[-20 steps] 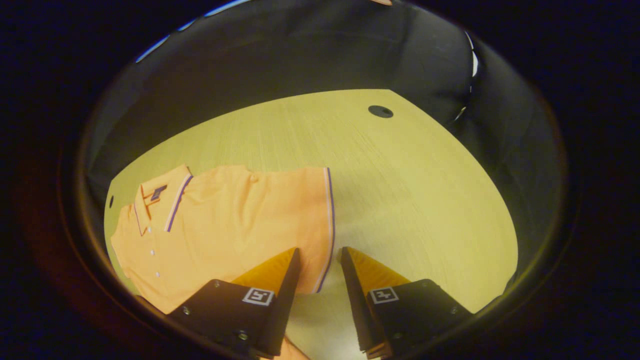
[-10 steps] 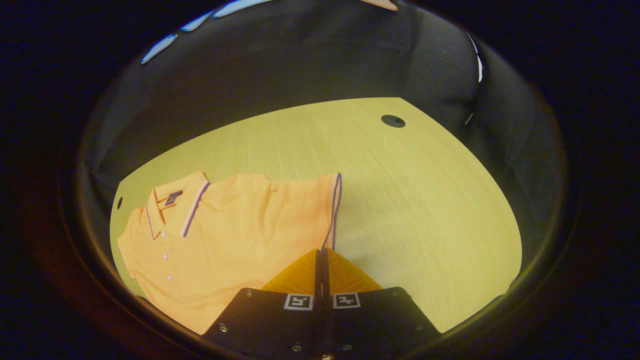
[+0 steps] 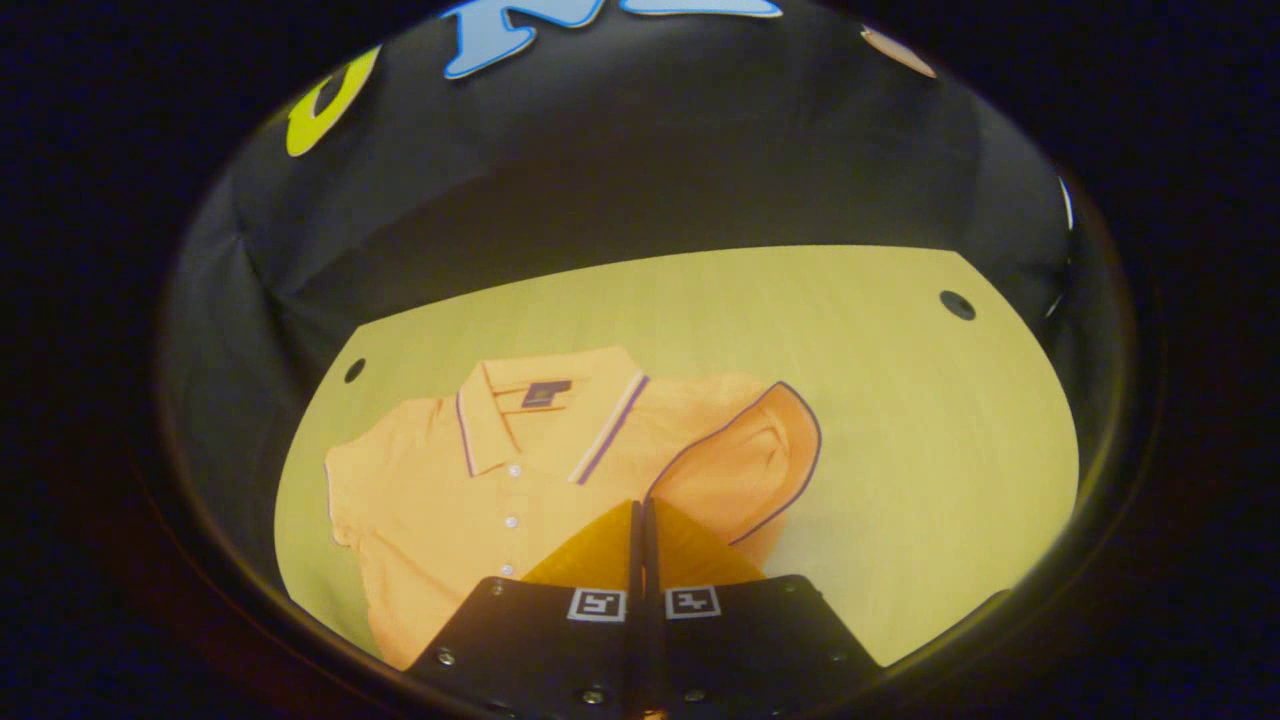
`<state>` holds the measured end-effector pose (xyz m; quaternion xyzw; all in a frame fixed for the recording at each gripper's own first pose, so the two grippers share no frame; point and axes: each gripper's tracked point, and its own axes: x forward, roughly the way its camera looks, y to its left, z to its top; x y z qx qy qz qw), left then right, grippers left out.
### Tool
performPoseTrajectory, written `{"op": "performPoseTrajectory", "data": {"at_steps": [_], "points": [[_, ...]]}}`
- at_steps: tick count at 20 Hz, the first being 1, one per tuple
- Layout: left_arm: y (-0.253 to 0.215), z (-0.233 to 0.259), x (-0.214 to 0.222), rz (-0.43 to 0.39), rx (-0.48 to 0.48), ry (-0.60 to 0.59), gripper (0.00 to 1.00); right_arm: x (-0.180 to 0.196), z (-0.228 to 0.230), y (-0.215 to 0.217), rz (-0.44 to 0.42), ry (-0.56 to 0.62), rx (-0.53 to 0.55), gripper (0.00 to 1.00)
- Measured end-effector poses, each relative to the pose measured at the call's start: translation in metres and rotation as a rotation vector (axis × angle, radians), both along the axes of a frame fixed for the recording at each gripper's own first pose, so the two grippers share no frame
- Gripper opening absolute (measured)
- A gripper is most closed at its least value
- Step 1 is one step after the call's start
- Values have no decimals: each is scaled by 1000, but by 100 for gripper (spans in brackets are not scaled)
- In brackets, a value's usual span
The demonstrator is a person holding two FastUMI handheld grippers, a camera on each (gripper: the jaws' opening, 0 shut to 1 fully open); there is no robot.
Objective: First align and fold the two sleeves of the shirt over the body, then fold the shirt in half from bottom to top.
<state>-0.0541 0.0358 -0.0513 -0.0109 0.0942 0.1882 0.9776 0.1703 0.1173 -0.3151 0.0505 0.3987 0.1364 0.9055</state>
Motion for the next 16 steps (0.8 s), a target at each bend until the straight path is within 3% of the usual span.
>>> {"op": "performPoseTrajectory", "data": {"at_steps": [4, 7, 9, 10, 11, 12, 16], "points": [[7, -8, -10, 14, -5, 10, 100, -23, -21, 42, 127, 54, -19, 0], [10, -14, -13, 14, -5, 17, 99, -34, -36, 48, 156, 100, -66, 1], [10, -19, -12, 5, -6, 22, 98, -34, -33, 53, 152, 94, -40, 15], [9, -22, -12, -3, -9, 24, 96, -35, -29, 56, 152, 92, -21, 38], [8, -25, -9, -11, -14, 26, 98, -34, -25, 55, 146, 85, -16, 45], [6, -29, -5, -22, -20, 31, 98, -31, -24, 52, 138, 72, -19, 62], [3, -55, 21, -68, -40, 54, 98, -34, 13, 35, 115, -8, -20, 62]]}}
